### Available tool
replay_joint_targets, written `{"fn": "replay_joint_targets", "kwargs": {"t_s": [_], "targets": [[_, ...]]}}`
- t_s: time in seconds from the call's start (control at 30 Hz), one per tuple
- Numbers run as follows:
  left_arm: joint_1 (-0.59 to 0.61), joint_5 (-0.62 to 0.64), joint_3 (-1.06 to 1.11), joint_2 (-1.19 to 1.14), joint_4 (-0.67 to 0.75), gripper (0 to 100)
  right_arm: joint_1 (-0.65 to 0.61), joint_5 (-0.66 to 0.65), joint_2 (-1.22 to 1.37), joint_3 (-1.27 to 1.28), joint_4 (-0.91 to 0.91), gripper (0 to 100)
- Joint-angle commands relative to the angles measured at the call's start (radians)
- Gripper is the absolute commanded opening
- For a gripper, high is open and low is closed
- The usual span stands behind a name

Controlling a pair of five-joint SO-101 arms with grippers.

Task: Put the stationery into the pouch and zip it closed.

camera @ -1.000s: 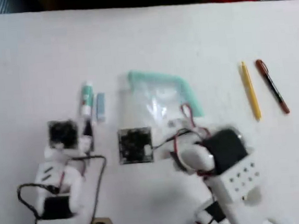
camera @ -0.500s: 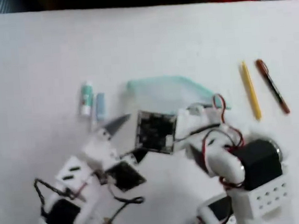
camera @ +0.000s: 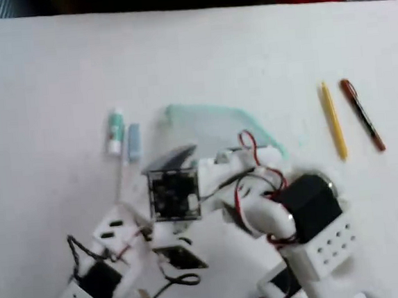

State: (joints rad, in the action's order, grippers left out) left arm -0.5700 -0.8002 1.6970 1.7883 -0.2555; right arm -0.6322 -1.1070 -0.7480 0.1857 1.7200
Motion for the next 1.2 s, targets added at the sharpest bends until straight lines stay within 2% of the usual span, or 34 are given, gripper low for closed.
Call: {"fn": "replay_joint_targets", "kwargs": {"t_s": [0.0,0.3,0.5,0.63,0.77,0.9,1.1,1.17], "targets": [[0.015,-0.006,-0.003,-0.012,0.032,28,-0.016,0.008,-0.025,-0.074,0.005,1.7],[0.099,-0.002,-0.003,-0.012,0.009,28,-0.053,0.058,-0.120,-0.109,0.007,1.7],[0.059,-0.006,-0.003,-0.010,0.032,28,-0.116,0.123,-0.166,-0.109,0.007,1.7],[0.004,-0.006,-0.003,-0.010,0.032,28,-0.222,0.178,-0.197,-0.109,0.010,1.7],[-0.007,-0.005,-0.003,-0.010,0.031,28,-0.234,0.187,-0.197,-0.104,0.010,1.7],[-0.001,0.000,-0.003,-0.010,-0.006,24,-0.131,0.186,-0.194,-0.143,-0.001,1.7],[-0.005,-0.009,-0.003,-0.004,0.018,2,0.091,0.198,-0.143,-0.163,-0.087,1.8],[-0.005,-0.002,-0.003,-0.005,0.054,3,0.127,0.219,-0.114,-0.127,-0.131,1.8]]}}
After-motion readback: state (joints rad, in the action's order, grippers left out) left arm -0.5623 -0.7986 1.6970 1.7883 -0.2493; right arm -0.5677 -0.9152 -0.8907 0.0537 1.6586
